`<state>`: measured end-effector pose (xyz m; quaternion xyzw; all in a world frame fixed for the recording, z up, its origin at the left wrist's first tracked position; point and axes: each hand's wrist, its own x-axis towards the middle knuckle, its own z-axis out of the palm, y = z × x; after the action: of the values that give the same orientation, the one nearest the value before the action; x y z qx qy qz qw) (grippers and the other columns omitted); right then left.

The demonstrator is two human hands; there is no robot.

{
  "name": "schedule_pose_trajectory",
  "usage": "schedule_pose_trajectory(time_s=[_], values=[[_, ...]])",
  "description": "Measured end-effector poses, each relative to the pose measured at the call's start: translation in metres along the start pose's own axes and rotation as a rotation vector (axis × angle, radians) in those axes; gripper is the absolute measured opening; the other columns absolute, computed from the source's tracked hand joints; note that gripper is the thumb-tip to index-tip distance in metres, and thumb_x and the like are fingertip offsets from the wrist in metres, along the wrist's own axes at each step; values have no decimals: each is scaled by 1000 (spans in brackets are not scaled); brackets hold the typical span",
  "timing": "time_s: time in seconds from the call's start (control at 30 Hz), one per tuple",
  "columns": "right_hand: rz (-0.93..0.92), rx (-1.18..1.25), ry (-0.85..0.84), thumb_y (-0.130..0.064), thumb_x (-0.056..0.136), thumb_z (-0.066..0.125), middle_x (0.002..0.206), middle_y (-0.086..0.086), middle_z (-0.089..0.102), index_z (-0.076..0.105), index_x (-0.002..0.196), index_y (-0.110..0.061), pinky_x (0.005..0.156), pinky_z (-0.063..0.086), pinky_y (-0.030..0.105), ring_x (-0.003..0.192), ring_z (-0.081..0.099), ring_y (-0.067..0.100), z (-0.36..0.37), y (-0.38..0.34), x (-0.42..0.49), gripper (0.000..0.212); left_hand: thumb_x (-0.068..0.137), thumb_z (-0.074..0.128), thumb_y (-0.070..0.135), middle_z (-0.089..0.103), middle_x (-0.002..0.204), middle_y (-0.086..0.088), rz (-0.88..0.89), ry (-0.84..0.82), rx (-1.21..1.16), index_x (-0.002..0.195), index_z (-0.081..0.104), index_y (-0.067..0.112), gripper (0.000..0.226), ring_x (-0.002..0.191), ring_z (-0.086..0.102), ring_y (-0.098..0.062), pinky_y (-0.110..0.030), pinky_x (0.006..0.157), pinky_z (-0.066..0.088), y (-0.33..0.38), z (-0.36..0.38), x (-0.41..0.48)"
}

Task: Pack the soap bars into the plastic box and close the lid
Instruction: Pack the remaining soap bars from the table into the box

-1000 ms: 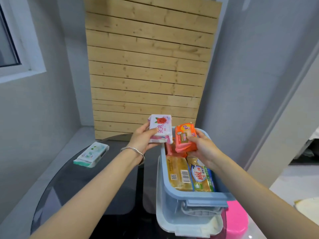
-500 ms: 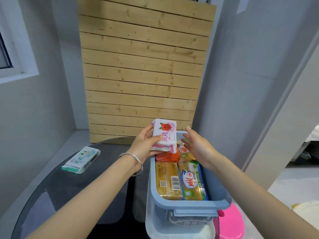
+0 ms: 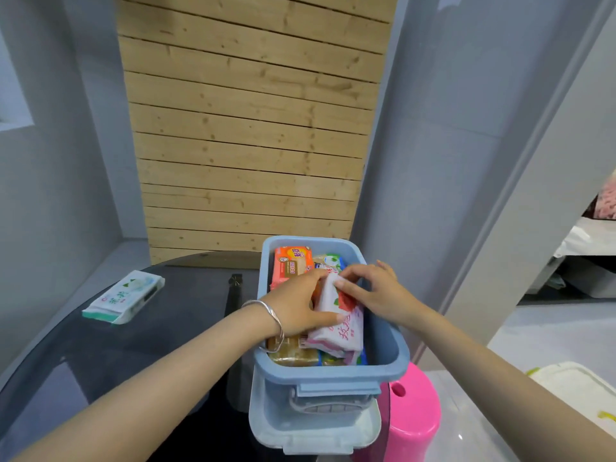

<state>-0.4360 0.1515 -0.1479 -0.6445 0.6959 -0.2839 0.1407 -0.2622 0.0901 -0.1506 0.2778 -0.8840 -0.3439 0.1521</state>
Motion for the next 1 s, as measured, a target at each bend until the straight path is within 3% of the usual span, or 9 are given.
schedule_pose_trajectory(time_s=[0.1,0.2,0.33,0.53,0.6,0.67,0.73,0.87,1.0], values=[[-38,107,-4,-34,89,61,88,-13,71,71,87,-25,109,29,53,93,64,10,4,3,-5,14,75,71,39,59,103,8,-16,-3,77,131,37,24,67,62,47,4,-11,56,39,5,8,-5],[-48,125,-28,-34,86,65,92,-4,75,75,92,-21,100,42,47,92,66,15,2,1,-6,18,73,74,38,60,112,6,-21,10,101,134,33,26,75,62,47,0,-17,60,41,7,10,-6],[-49,142,-52,-29,87,65,96,-1,76,77,95,-17,91,50,41,92,68,16,-1,-2,-7,19,69,77,37,56,127,3,-69,58,20,131,35,26,76,86,59,-14,-29,78,53,12,17,-5],[-31,109,-74,-31,87,64,100,-3,76,77,98,-17,100,43,45,98,66,15,0,-5,-5,22,68,78,35,53,130,3,-79,83,-29,130,39,22,75,104,54,-12,-26,89,48,6,12,-11],[-27,89,-70,-33,87,64,102,-6,75,77,98,-21,102,40,46,99,65,13,1,-7,-5,21,70,78,34,55,130,2,-64,82,-73,127,44,22,68,91,62,-9,-24,82,53,3,-1,-18],[-35,126,1,-30,87,64,100,-5,74,76,97,-18,98,45,39,95,65,11,3,-9,-3,19,71,76,32,59,124,3,-37,148,-152,121,50,25,56,71,65,-3,-17,67,54,-4,-22,-27],[-48,193,76,-25,87,65,95,-8,71,75,96,-15,91,47,25,89,63,0,4,-19,1,16,74,74,32,62,119,5,-22,246,-188,115,54,28,47,71,67,-2,-13,62,53,-15,-46,-37],[-118,265,71,-26,86,66,91,-16,68,74,94,-19,76,39,0,86,59,-12,20,-58,18,13,76,70,39,60,112,15,-117,377,-101,114,54,32,42,86,66,-5,-22,80,51,-57,-85,-61],[-169,269,24,-27,86,66,90,-17,68,73,92,-21,77,40,5,83,58,-11,55,-102,40,10,76,72,35,61,113,5,-271,456,-93,116,55,23,45,89,64,-15,-30,84,50,-120,-106,-84]])
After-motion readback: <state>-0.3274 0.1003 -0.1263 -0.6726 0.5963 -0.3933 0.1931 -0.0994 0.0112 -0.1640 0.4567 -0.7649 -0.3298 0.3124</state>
